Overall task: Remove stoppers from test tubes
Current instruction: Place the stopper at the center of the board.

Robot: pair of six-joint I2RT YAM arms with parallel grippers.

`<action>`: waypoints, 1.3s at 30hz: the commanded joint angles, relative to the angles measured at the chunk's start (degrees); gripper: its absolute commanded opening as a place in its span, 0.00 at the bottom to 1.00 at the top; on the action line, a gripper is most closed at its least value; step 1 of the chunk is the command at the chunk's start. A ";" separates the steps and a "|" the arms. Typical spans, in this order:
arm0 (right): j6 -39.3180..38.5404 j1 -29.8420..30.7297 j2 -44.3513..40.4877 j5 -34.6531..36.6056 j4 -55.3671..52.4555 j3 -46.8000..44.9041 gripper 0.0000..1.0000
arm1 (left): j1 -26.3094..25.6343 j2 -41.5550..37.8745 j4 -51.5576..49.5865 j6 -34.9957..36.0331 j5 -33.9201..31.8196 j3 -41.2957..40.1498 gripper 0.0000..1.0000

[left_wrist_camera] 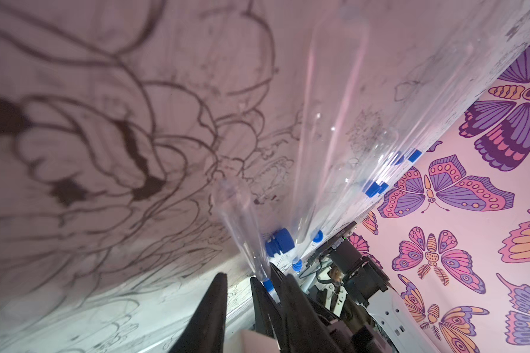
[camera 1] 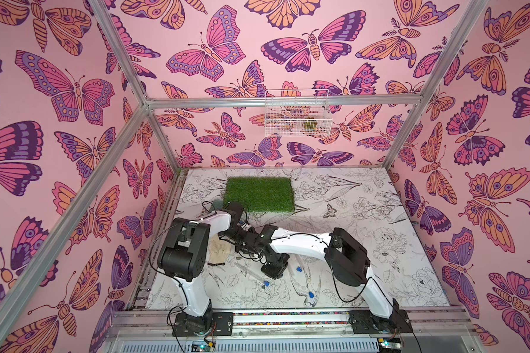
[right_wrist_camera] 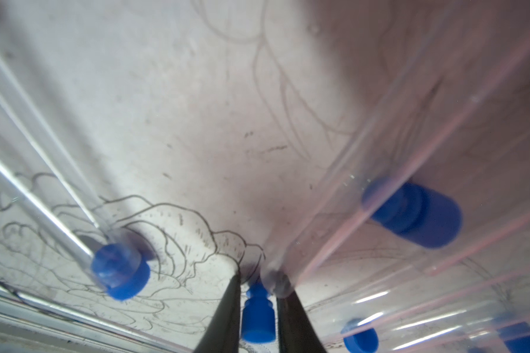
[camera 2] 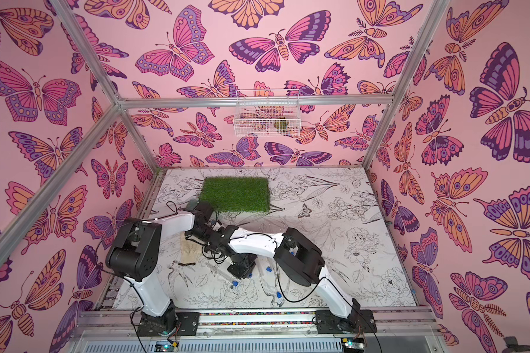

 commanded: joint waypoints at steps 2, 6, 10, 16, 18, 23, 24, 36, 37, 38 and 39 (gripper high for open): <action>4.45 -0.57 -0.25 5.17 0.14 -1.01 0.25 | 0.62 -4.19 -4.94 0.36 -1.56 -2.20 0.35; 5.16 -0.63 -1.42 4.89 1.41 -2.50 0.26 | 1.49 -6.66 -5.89 0.36 -1.61 -2.71 0.35; 5.34 -0.57 -1.90 3.68 2.41 -3.39 0.32 | 1.95 -8.30 -6.88 0.48 -1.73 -2.85 0.37; 5.78 -0.58 -2.23 3.02 3.13 -3.44 0.36 | 2.03 -9.21 -7.20 0.54 -1.78 -3.28 0.37; 5.87 -0.62 -2.28 2.74 3.25 -3.44 0.36 | 2.16 -9.41 -7.29 0.48 -1.76 -3.37 0.38; 6.14 -0.59 -2.68 2.42 3.72 -3.53 0.40 | 2.17 -9.62 -7.53 0.53 -1.74 -3.28 0.38; 6.13 -0.63 -2.76 2.51 3.70 -3.53 0.42 | 2.17 -9.60 -7.48 0.51 -1.74 -3.20 0.38; 6.30 -0.62 -5.16 4.36 4.28 -3.11 0.51 | 2.26 -9.57 -7.64 0.55 -1.56 -2.50 0.40; 6.28 -0.57 -5.23 4.49 4.05 -2.96 0.51 | 2.24 -9.60 -7.58 0.53 -1.56 -2.49 0.40; 6.37 -0.66 -5.34 4.51 4.01 -2.84 0.51 | 2.26 -9.65 -7.64 0.52 -1.56 -2.40 0.40; 6.40 -0.57 -5.40 4.55 3.99 -2.82 0.52 | 2.28 -9.64 -7.71 0.49 -1.49 -2.41 0.40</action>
